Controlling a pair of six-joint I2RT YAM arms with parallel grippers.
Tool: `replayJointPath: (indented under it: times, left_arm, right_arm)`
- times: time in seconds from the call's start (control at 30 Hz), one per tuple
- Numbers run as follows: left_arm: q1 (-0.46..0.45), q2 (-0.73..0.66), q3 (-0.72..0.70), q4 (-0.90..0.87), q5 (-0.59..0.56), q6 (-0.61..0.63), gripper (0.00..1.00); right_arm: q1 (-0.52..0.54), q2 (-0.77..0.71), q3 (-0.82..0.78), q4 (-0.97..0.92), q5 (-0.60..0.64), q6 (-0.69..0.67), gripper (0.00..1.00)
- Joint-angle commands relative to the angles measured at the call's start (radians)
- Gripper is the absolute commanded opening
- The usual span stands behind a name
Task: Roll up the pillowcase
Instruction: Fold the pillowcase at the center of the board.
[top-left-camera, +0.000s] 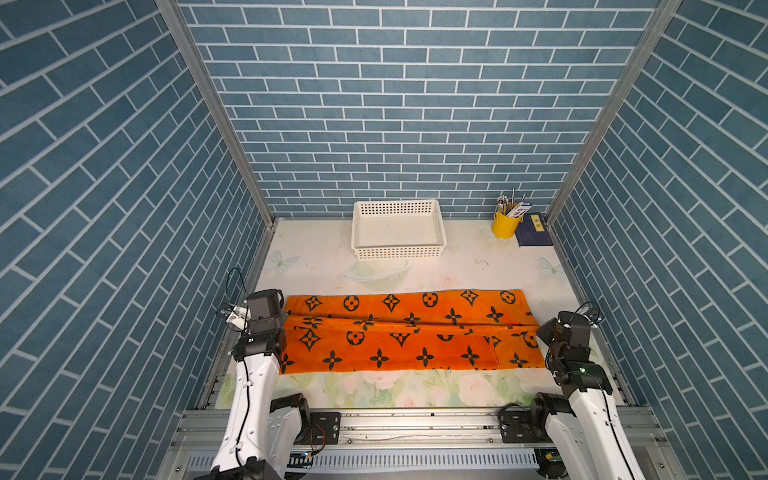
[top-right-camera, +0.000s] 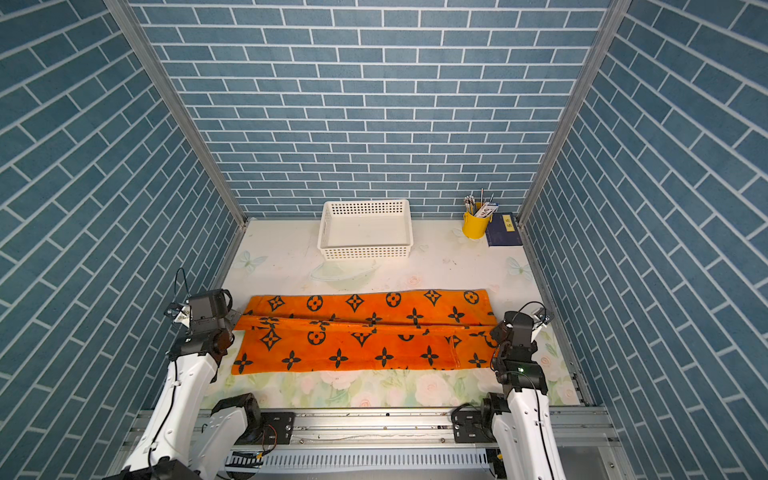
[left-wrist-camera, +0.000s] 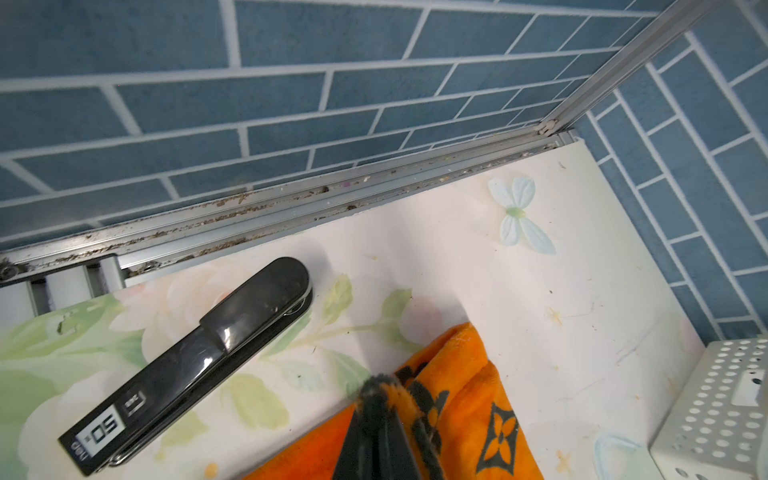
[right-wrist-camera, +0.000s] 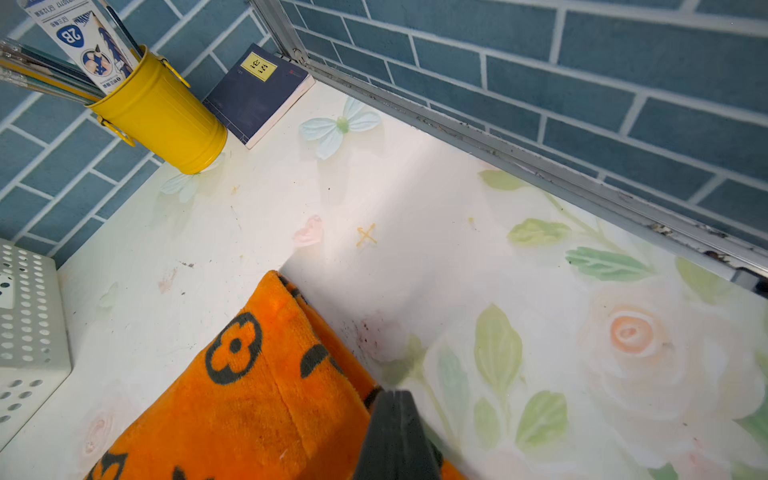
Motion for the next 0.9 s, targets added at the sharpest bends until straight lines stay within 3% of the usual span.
replayJointPath:
  times: [0.0,0.33,0.87]
  left_arm:
    - [0.005,-0.031,-0.05,-0.034,-0.059,-0.055,0.0]
    - [0.005,-0.092,-0.155,-0.068,-0.046,-0.131,0.0]
    - [0.005,-0.098,-0.192,-0.086,-0.06,-0.162,0.0]
  right_arm:
    - [-0.007,-0.033,-0.025,-0.028,0.035,0.058,0.0]
    - [-0.007,-0.028,-0.049,-0.049,0.071,0.111,0.0]
    - [-0.007,-0.063,-0.088,-0.112,0.06,0.228,0.0]
